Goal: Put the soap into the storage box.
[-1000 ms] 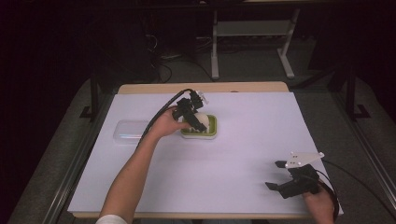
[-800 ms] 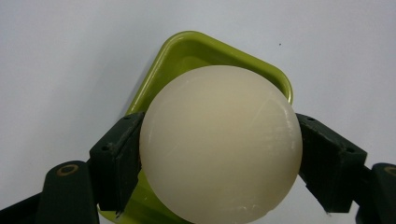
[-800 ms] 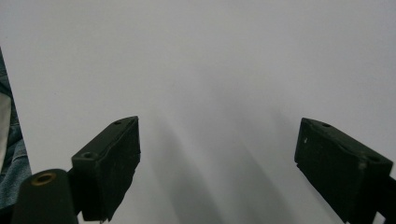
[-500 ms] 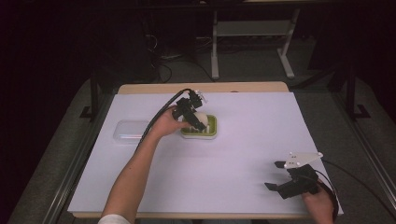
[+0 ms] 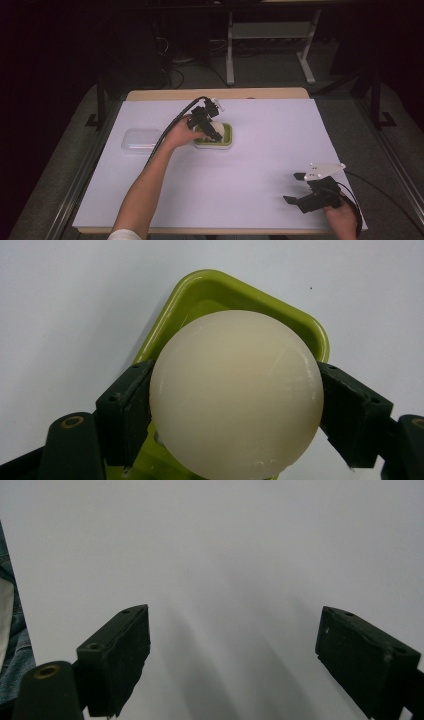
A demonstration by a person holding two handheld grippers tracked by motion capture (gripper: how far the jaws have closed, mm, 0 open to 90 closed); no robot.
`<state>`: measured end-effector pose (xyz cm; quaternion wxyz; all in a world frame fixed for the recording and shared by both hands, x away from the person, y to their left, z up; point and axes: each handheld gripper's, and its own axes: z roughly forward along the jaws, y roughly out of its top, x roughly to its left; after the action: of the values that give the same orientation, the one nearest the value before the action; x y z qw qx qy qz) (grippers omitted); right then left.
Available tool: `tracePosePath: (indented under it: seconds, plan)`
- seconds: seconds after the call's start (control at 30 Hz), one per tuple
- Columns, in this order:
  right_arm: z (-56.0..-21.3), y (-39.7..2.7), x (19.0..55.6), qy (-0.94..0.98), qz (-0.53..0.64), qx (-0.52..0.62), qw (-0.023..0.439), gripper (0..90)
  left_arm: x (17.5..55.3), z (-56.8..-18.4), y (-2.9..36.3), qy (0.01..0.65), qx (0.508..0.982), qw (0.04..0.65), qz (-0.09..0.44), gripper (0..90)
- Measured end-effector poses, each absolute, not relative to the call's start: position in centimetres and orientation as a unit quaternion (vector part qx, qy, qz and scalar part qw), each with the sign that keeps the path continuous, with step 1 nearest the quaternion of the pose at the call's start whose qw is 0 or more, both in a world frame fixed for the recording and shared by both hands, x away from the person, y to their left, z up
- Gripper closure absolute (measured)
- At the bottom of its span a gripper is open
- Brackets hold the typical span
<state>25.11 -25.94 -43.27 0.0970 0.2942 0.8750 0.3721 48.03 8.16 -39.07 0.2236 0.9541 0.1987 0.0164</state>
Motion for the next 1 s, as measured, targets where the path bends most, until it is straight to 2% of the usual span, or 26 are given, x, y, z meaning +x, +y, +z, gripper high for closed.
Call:
tracePosePath:
  seconds: [1.0]
  plan:
    - [-43.26,-25.81,25.10,0.875,0.372,0.294,0.096,13.5,48.54,-39.94,8.15,0.212,0.953,0.215,0.007,22.2]
